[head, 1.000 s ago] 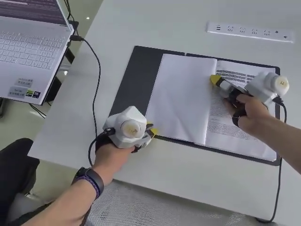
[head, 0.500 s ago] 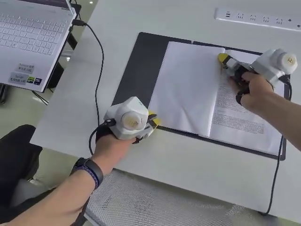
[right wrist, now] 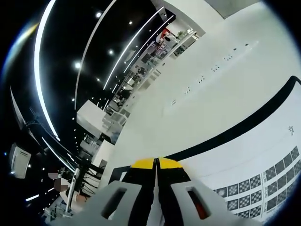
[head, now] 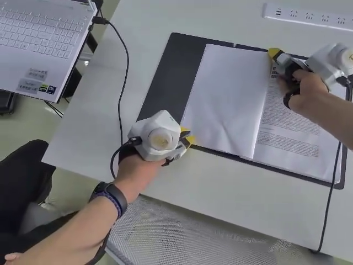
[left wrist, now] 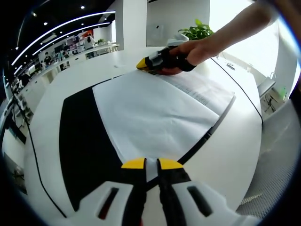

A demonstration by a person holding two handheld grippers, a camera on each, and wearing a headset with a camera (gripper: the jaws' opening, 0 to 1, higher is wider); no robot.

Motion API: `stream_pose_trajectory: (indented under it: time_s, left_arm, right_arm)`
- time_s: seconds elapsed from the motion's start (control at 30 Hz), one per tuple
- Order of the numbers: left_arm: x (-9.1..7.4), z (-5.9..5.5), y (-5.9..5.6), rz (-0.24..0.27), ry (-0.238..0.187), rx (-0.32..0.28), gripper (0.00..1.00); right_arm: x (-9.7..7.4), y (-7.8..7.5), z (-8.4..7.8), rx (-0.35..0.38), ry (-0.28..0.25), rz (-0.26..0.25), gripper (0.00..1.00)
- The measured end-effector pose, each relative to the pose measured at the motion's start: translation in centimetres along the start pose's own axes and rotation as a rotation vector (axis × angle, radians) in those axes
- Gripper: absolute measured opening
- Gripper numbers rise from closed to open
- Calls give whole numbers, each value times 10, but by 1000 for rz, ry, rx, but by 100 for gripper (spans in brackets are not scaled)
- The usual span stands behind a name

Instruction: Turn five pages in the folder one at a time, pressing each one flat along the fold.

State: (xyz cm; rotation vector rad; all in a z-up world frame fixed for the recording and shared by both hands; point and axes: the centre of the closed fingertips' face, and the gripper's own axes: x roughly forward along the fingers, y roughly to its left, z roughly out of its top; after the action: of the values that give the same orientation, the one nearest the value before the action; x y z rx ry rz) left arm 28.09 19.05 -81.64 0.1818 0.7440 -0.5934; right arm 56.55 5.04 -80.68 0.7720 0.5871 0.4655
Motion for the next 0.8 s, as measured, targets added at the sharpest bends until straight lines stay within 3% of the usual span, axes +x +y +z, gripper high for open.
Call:
stream_pose_trajectory:
  time_s: [0.27,0.5,0.8]
  left_arm:
    - [1,-1,1,5,1,-6,7]
    - [1,0,1,5,1,-13,7]
    - [1,0,0,6,3,-19,9]
  right_arm:
    - [-6,2,-9,-59,40,30,0]
    - [-22,7,-25,-93,76,74,0]
    - [-60,25,-63,-145,118,144,0]
